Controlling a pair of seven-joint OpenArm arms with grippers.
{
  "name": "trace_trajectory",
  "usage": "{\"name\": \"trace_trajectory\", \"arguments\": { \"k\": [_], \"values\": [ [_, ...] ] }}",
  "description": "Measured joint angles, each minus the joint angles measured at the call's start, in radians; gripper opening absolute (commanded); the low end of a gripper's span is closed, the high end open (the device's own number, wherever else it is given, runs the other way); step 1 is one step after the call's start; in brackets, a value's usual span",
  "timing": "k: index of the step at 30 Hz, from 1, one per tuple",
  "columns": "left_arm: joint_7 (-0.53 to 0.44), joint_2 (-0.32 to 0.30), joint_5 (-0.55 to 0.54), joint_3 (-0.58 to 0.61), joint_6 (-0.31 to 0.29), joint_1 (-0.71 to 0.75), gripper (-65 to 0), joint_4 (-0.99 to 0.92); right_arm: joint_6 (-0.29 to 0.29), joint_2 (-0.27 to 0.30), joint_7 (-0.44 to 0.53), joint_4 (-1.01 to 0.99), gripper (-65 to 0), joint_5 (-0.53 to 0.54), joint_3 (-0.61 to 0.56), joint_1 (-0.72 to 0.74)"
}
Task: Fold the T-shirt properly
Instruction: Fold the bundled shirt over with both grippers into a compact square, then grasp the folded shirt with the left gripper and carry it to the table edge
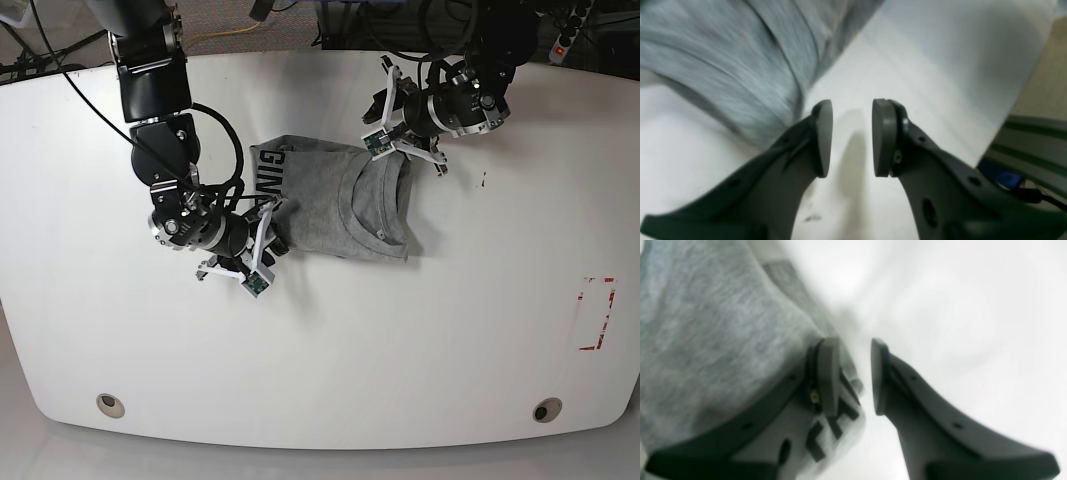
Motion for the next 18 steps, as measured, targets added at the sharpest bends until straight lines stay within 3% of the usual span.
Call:
{"name": "trace_trajectory", "arguments": {
  "k": [7, 18],
  "values": [
    [-0.002, 0.001, -0.005, 0.001, -0.004, -0.086, -46.8, -0.142, 0.071, 0.007, 0.028, -0.020, -49.8, -0.038, 0.002, -0.005],
    [-0.013, -0.002, -0.016, -0.170, -0.005, -0.291, -46.8, -0.380, 0.078, 0.018, 0.026, 0.153, -49.8, -0.041, 0.044, -0.207]
  ]
}}
